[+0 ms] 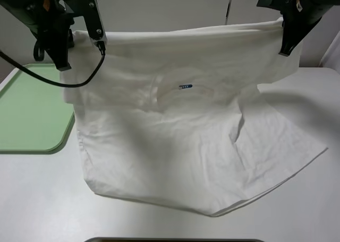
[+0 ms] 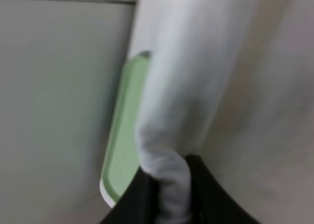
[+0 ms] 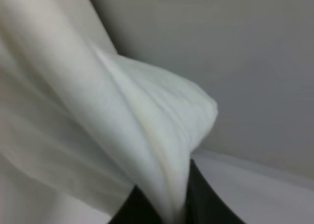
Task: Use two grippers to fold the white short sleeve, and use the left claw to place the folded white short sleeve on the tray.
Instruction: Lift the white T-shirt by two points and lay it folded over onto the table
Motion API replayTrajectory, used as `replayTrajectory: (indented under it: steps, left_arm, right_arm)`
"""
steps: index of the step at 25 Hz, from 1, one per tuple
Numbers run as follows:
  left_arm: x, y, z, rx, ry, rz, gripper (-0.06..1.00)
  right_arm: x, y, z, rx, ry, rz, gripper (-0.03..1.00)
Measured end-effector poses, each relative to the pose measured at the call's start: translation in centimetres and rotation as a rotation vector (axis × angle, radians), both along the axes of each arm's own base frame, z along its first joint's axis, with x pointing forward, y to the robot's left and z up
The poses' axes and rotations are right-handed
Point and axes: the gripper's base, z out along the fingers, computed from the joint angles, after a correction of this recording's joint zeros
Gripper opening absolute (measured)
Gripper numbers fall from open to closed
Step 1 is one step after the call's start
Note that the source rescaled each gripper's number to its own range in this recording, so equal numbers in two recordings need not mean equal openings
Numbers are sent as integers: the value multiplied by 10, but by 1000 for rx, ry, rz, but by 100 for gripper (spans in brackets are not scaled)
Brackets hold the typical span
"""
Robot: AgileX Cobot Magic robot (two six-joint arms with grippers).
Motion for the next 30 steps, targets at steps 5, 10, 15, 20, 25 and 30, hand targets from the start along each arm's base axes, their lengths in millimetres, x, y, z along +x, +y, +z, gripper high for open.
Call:
replayTrajectory:
  steps: [5,10,15,20,25,30]
  left_arm:
    - [18,30,3,-83,-81,92,11]
    - [21,35,3,-148,-82,119,11]
    - [13,23,-3,-155,20,39,11]
    - [-13,-1,-15,-98,293,-211,11]
    - [-33,-7,-21,-83,495,-311,11]
    - [-49,-2,-40,-79,633,-296,11]
  right_arm:
    - [15,-23,-18,38,-1,-18,0]
    - [21,-38,-17,77,-46,-12,0]
    - [11,-38,-41,-70,95,99,0]
    - [-8,-34,-71,-182,282,237,0]
    - [-35,-37,-102,-269,506,359,0]
    - [-50,-38,-115,-271,627,396,0]
